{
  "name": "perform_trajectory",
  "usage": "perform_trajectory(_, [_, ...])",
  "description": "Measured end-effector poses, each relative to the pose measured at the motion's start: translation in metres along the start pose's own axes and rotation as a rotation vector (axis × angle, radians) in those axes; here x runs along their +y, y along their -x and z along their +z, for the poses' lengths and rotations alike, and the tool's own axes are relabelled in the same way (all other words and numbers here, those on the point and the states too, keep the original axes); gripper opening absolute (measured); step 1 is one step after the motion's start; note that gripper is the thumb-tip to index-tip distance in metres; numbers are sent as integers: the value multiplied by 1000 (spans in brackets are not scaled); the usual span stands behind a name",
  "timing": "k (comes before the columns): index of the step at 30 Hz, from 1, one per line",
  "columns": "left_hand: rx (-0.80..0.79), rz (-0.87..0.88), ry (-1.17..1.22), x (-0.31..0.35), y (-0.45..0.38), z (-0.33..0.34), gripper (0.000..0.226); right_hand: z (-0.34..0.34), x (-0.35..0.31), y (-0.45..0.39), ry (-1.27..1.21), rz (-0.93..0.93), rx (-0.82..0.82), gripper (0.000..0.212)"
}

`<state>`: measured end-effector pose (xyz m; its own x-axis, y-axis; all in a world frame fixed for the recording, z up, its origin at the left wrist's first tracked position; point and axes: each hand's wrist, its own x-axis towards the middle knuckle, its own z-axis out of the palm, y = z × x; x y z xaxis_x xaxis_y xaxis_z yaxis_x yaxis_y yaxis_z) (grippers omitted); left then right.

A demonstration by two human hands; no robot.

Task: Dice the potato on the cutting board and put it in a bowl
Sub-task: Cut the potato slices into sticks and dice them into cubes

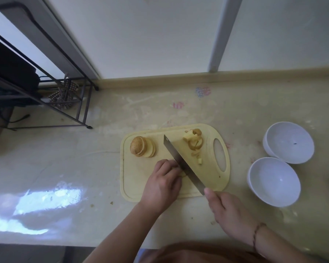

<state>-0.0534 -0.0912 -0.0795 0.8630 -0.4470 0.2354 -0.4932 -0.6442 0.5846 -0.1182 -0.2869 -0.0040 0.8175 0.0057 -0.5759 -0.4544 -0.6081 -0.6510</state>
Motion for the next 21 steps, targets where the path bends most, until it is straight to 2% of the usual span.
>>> perform_trajectory(4, [15,0,-9,-1,1,-1,15,-3,2,3,-41,-17,12,61])
perform_trajectory(8, [39,-1,-9,-1,4,-1,10,1,7,10,-86,-40,20,69])
perform_trajectory(12, [51,-16,10,0,3,0,6,-2,2,18,-27,-46,-8,66])
perform_trajectory(17, [52,4,16,-3,2,-1,5,-3,10,24,51,-27,14,73])
perform_trajectory(21, [54,12,13,-7,1,0,8,-3,19,36,178,10,18,67])
